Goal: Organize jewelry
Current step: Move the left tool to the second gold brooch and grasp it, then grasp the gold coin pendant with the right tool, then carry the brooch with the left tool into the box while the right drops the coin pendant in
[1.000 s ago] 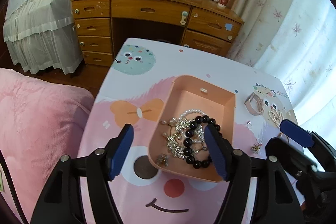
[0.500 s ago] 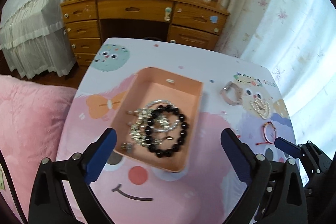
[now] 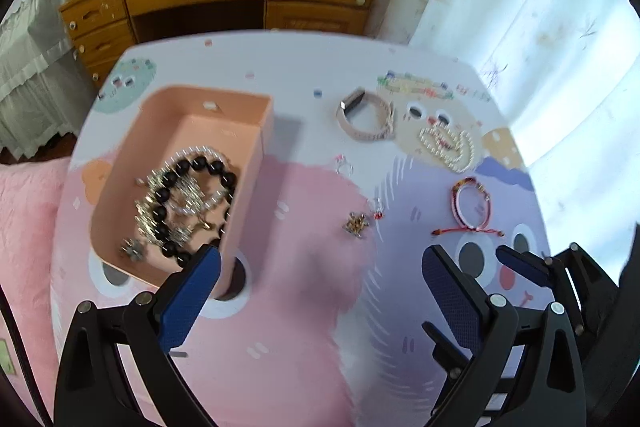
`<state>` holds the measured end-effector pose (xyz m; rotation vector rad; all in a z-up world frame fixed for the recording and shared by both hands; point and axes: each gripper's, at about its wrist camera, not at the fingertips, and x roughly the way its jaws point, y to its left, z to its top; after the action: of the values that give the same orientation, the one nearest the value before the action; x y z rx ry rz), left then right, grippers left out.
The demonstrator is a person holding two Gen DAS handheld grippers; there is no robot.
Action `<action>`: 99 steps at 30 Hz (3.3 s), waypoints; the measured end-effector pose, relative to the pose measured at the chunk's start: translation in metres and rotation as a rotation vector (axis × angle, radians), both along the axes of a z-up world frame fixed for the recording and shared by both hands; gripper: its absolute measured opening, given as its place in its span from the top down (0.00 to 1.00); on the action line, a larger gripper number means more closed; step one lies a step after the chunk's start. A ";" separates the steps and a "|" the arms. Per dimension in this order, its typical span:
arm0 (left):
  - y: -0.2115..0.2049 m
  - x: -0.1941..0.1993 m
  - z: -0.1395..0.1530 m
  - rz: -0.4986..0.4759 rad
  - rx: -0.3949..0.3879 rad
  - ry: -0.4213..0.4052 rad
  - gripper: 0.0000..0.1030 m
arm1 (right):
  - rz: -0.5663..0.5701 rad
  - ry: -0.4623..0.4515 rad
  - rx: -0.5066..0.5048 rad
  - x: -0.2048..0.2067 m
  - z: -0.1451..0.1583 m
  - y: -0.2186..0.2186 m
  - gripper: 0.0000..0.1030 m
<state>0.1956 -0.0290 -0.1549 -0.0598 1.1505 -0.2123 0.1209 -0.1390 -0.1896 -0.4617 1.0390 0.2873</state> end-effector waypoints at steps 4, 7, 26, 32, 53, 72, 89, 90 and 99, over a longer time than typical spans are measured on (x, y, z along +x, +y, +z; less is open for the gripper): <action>-0.013 0.006 -0.017 0.025 -0.002 0.048 0.03 | 0.023 0.033 0.003 -0.001 -0.012 -0.010 0.24; -0.021 0.014 -0.026 0.043 -0.004 0.066 0.03 | 0.035 0.056 0.018 -0.001 -0.019 -0.016 0.24; -0.049 0.042 -0.072 0.130 0.061 0.077 0.47 | 0.062 0.163 0.286 0.011 -0.036 -0.046 0.24; -0.051 0.044 -0.072 0.123 0.069 0.059 0.74 | 0.058 0.129 0.281 0.012 -0.036 -0.046 0.32; -0.039 0.033 -0.048 0.115 0.000 -0.007 0.78 | 0.016 0.094 0.250 0.025 -0.037 -0.059 0.82; 0.033 0.004 -0.024 0.183 -0.083 -0.098 0.78 | 0.007 0.146 0.377 0.033 -0.024 -0.013 0.82; 0.106 -0.003 -0.001 0.142 -0.108 -0.146 0.78 | -0.030 0.122 0.586 0.046 0.013 0.055 0.82; 0.111 -0.003 0.001 0.143 -0.116 -0.148 0.78 | -0.031 0.119 0.593 0.046 0.015 0.058 0.82; 0.153 0.004 0.018 0.139 -0.107 -0.186 0.78 | -0.043 0.078 0.716 0.046 0.038 0.091 0.82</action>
<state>0.1992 0.1241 -0.1366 -0.2096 0.9449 -0.1523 0.1670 -0.0478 -0.1513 0.2190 0.9464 0.6121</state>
